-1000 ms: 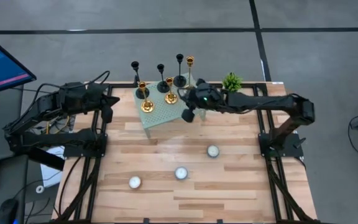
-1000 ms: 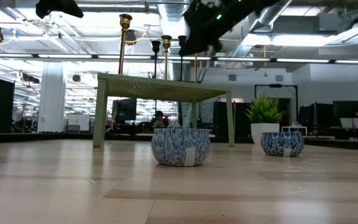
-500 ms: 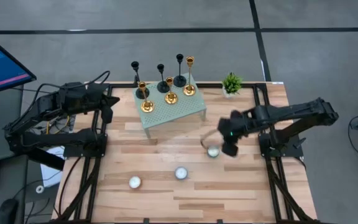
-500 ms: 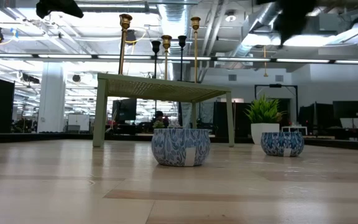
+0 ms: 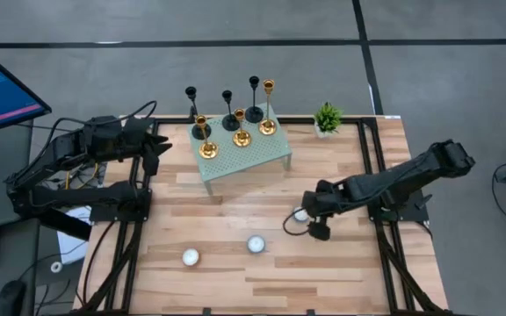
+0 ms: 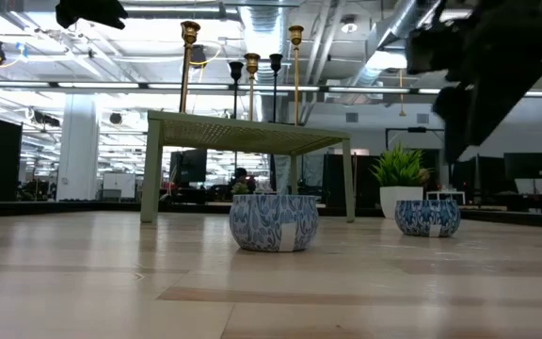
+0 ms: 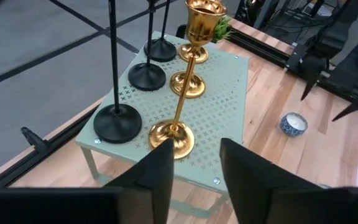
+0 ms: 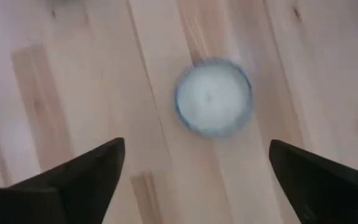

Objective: Pick & Place candle stick holders
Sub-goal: Put the right blue scented candle on the shelf

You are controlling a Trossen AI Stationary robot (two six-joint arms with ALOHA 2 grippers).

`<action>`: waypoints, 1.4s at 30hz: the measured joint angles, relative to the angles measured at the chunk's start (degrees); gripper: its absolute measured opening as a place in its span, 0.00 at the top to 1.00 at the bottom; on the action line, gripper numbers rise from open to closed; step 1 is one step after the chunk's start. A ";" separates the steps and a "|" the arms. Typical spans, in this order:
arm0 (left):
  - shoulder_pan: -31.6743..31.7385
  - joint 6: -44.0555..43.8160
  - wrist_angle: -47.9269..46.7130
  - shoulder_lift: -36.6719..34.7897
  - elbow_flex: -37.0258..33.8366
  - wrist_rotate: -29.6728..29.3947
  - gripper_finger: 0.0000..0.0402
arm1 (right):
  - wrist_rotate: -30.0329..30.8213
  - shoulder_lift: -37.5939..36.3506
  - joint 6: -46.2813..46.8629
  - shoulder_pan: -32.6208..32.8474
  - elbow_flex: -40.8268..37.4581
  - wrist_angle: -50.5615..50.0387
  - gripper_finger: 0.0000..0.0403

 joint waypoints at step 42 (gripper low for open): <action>-0.02 -1.09 0.00 0.01 0.00 0.85 0.56 | -4.46 17.96 -13.16 -6.93 -0.92 13.90 0.31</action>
